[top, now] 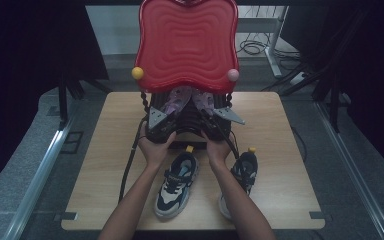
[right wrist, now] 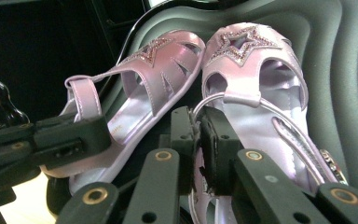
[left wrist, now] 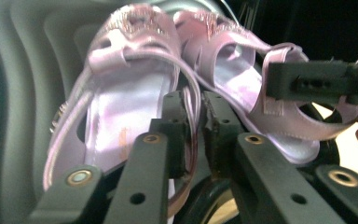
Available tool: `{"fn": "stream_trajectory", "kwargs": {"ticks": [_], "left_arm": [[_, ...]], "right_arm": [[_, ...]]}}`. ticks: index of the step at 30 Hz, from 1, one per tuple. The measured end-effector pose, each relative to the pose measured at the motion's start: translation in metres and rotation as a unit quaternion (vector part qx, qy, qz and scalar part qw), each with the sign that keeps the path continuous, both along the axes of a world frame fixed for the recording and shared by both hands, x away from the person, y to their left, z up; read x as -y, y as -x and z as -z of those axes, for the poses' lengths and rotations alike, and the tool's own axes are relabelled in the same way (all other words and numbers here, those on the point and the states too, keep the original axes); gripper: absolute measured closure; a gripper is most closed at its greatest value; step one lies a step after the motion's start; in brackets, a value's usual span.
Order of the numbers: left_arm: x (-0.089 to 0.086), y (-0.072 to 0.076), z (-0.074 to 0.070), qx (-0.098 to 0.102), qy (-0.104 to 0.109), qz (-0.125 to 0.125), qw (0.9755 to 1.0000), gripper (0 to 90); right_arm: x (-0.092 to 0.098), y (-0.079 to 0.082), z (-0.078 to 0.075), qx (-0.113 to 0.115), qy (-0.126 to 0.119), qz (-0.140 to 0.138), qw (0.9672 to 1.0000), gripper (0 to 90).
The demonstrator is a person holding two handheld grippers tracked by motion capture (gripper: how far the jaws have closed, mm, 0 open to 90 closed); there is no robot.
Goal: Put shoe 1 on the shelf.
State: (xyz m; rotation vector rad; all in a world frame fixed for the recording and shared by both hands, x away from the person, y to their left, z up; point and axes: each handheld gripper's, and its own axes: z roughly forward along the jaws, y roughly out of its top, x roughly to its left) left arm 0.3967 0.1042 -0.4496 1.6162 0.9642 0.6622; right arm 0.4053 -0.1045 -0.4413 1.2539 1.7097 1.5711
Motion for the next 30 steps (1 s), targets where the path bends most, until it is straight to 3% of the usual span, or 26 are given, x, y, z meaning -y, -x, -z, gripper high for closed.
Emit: {"fn": "stream_trajectory", "kwargs": {"ticks": [4, 8, 12, 16, 20, 30], "left_arm": [[-0.007, 0.004, -0.002, 0.002, 0.016, -0.002, 0.9999, 67.5], [-0.014, 0.009, -0.010, 0.007, 0.024, 0.000, 0.9997, 61.6], [-0.021, 0.015, -0.017, 0.000, 0.034, 0.011, 0.9994, 59.2], [-0.027, 0.022, -0.022, 0.008, 0.031, 0.010, 0.9994, 59.2], [-0.031, 0.028, -0.024, 0.003, 0.029, 0.018, 0.9994, 59.3], [-0.039, 0.052, -0.025, -0.001, 0.031, 0.032, 0.9990, 60.4]], "right_arm": [[0.000, 0.004, -0.003, -0.002, 0.011, -0.018, 0.9998, 64.6], [0.002, 0.015, -0.013, 0.009, 0.043, -0.025, 0.9987, 54.9], [0.011, 0.022, -0.021, 0.003, 0.040, -0.033, 0.9987, 53.1], [0.016, 0.029, -0.025, -0.001, 0.044, -0.044, 0.9981, 52.0], [0.020, 0.035, -0.028, 0.001, 0.052, -0.061, 0.9968, 51.5], [0.034, 0.053, -0.026, 0.002, 0.068, -0.088, 0.9938, 51.2]]}}
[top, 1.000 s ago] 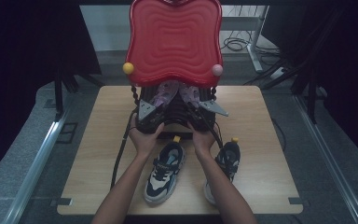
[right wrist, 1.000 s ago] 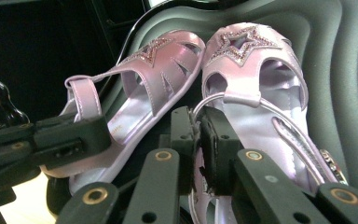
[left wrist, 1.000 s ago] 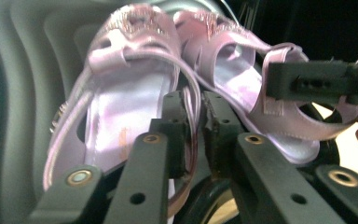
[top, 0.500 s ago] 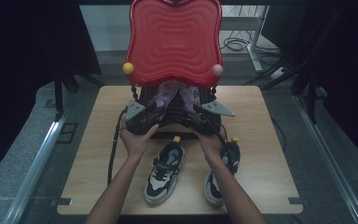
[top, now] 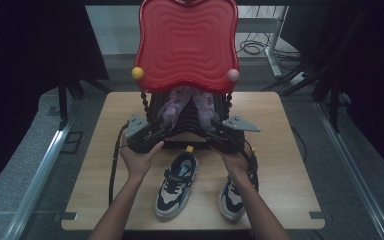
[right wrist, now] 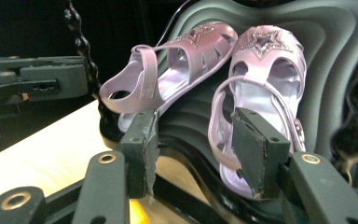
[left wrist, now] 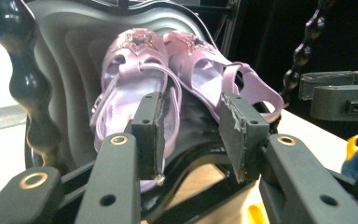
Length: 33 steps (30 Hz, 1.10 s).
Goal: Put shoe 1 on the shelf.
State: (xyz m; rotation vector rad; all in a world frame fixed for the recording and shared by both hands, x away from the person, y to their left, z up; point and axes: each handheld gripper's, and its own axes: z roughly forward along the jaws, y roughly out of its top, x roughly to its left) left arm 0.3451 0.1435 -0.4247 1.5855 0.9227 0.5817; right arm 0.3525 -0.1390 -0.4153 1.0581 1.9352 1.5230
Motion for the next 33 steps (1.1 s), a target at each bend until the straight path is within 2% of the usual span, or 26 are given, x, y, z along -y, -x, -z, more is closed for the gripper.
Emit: {"fn": "stream_trajectory", "kwargs": {"ticks": [7, 16, 22, 27, 33], "left_arm": [[-0.009, 0.014, 0.007, -0.009, 0.016, 0.007, 0.9998, 60.6], [-0.024, 0.033, 0.016, -0.027, 0.023, 0.010, 0.9993, 60.0], [-0.030, 0.050, 0.024, -0.048, 0.015, 0.024, 0.9984, 59.0], [-0.035, 0.065, 0.026, -0.044, 0.017, 0.031, 0.9984, 58.8], [-0.040, 0.079, 0.025, -0.048, 0.007, 0.038, 0.9981, 57.6]], "right_arm": [[0.013, 0.013, 0.005, -0.001, -0.009, -0.004, 0.9999, 51.1], [0.025, 0.027, 0.012, 0.001, 0.002, -0.020, 0.9998, 51.0], [0.032, 0.035, 0.018, -0.010, 0.008, -0.031, 0.9994, 50.4], [0.035, 0.039, 0.024, -0.020, 0.017, -0.045, 0.9987, 49.4], [0.036, 0.047, 0.030, -0.024, 0.019, -0.053, 0.9981, 48.9]]}}
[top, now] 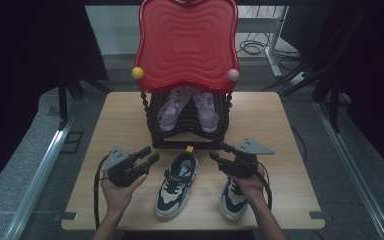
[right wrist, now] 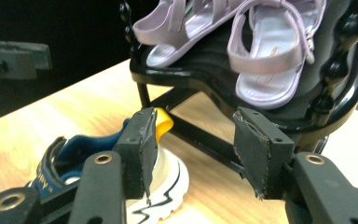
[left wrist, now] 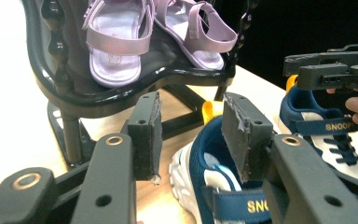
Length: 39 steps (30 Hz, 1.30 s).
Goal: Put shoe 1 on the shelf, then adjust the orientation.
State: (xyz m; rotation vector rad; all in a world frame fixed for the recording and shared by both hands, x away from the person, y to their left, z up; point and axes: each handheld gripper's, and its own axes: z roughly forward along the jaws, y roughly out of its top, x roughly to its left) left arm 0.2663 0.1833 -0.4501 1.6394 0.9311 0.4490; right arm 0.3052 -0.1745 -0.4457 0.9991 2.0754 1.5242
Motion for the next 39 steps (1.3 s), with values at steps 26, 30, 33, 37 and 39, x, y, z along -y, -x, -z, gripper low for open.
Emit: {"fn": "stream_trajectory", "kwargs": {"ticks": [26, 30, 33, 37, 39], "left_arm": [[-0.002, 0.030, 0.002, -0.047, -0.032, 0.085, 0.9947, 54.4], [0.000, 0.031, 0.005, -0.054, -0.033, 0.089, 0.9940, 54.4], [0.004, 0.032, 0.008, -0.063, -0.030, 0.100, 0.9925, 54.1], [0.009, 0.032, 0.021, -0.088, -0.030, 0.112, 0.9893, 54.2], [0.011, 0.032, 0.024, -0.095, -0.028, 0.115, 0.9885, 54.6]], "right_arm": [[0.019, 0.026, -0.003, 0.000, -0.022, 0.015, 0.9996, 46.0], [0.020, 0.028, -0.003, -0.001, -0.021, 0.014, 0.9997, 45.6], [0.021, 0.029, -0.004, 0.000, -0.021, 0.013, 0.9997, 45.3], [0.023, 0.028, -0.003, -0.009, -0.029, 0.011, 0.9995, 45.1], [0.024, 0.028, -0.003, -0.009, -0.030, 0.009, 0.9995, 45.0]]}}
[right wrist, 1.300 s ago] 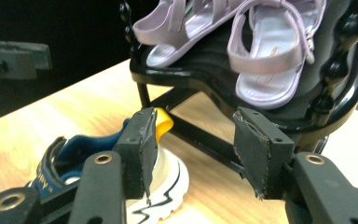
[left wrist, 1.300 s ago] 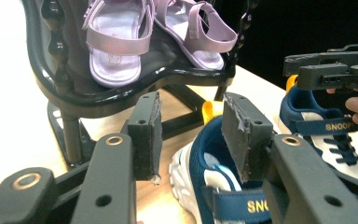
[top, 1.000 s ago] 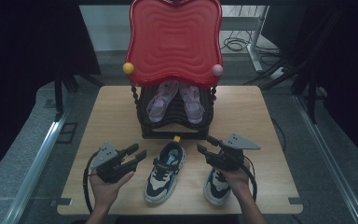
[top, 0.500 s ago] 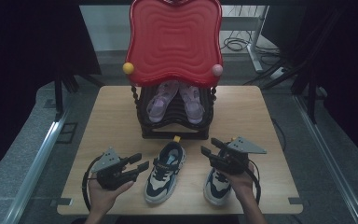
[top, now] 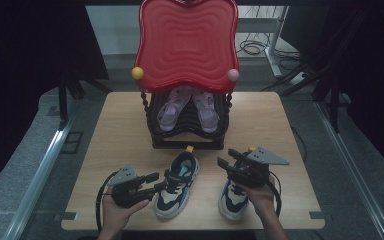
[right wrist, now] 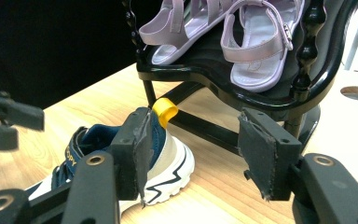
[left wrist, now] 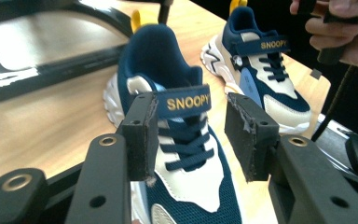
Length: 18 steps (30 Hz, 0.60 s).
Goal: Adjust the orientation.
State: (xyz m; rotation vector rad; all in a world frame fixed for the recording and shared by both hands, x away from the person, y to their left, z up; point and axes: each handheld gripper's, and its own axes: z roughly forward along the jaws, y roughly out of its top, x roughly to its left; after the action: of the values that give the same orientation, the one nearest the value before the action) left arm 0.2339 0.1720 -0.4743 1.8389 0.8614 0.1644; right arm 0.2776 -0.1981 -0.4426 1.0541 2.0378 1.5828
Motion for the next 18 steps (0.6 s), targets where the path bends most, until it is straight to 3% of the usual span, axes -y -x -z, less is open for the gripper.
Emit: {"fn": "stream_trajectory", "kwargs": {"ticks": [3, 6, 12, 18], "left_arm": [[0.005, 0.003, 0.003, -0.007, 0.008, 0.010, 0.9999, 58.3], [0.015, 0.006, 0.007, -0.022, 0.026, 0.046, 0.9984, 68.2], [0.041, 0.011, 0.021, -0.035, -0.017, 0.090, 0.9952, 85.7], [0.056, 0.015, 0.029, -0.036, -0.045, 0.095, 0.9938, 89.6]], "right_arm": [[0.000, 0.000, 0.001, -0.001, 0.004, -0.001, 1.0000, 44.9], [0.000, -0.001, 0.003, -0.005, 0.005, 0.002, 1.0000, 44.8], [-0.002, 0.000, 0.004, -0.004, 0.012, 0.004, 0.9999, 44.3], [-0.003, -0.001, 0.006, -0.004, 0.018, 0.008, 0.9998, 43.9]]}}
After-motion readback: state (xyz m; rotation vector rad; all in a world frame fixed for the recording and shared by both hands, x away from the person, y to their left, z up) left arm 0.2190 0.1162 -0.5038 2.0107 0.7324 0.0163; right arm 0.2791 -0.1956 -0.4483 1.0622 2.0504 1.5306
